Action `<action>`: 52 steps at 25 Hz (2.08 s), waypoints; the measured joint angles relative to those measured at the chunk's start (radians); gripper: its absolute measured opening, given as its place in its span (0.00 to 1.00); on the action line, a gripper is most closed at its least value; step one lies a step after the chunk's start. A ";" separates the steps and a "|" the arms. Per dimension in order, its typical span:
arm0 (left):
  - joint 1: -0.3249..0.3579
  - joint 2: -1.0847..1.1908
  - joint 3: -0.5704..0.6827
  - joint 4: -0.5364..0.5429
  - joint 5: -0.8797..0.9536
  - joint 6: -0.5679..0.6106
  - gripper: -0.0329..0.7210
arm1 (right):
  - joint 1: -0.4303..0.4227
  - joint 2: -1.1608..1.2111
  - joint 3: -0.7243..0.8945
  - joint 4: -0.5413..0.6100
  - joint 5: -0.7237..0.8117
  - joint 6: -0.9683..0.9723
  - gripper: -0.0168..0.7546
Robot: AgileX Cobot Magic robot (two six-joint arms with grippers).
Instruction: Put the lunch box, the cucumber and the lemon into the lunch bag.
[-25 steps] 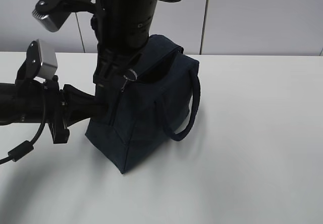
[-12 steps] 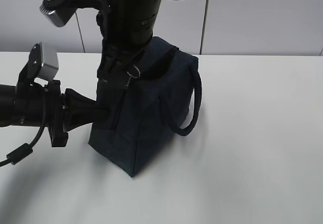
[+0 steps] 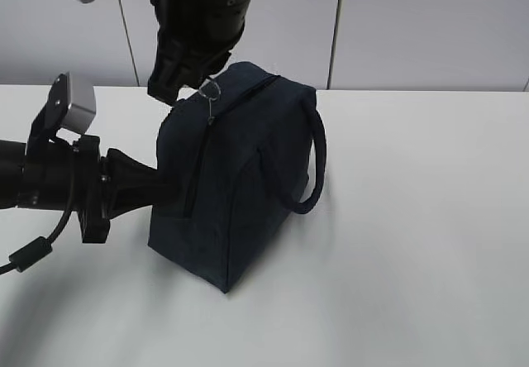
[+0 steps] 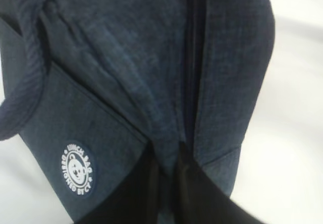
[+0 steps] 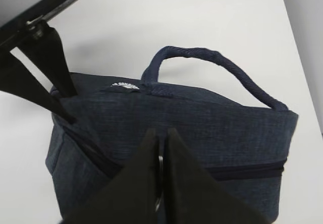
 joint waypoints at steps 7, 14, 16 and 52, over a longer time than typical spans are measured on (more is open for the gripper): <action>0.000 0.000 0.031 -0.001 0.003 -0.018 0.04 | -0.002 0.000 -0.002 -0.012 0.000 0.005 0.02; 0.000 -0.019 0.063 0.000 0.004 -0.027 0.04 | -0.023 0.000 -0.002 -0.023 -0.007 0.013 0.02; 0.000 -0.036 0.067 0.012 0.002 -0.035 0.04 | -0.034 0.000 -0.002 -0.019 -0.014 0.015 0.02; 0.000 -0.115 0.063 0.179 -0.031 -0.288 0.04 | -0.103 0.002 -0.002 0.093 -0.102 0.024 0.02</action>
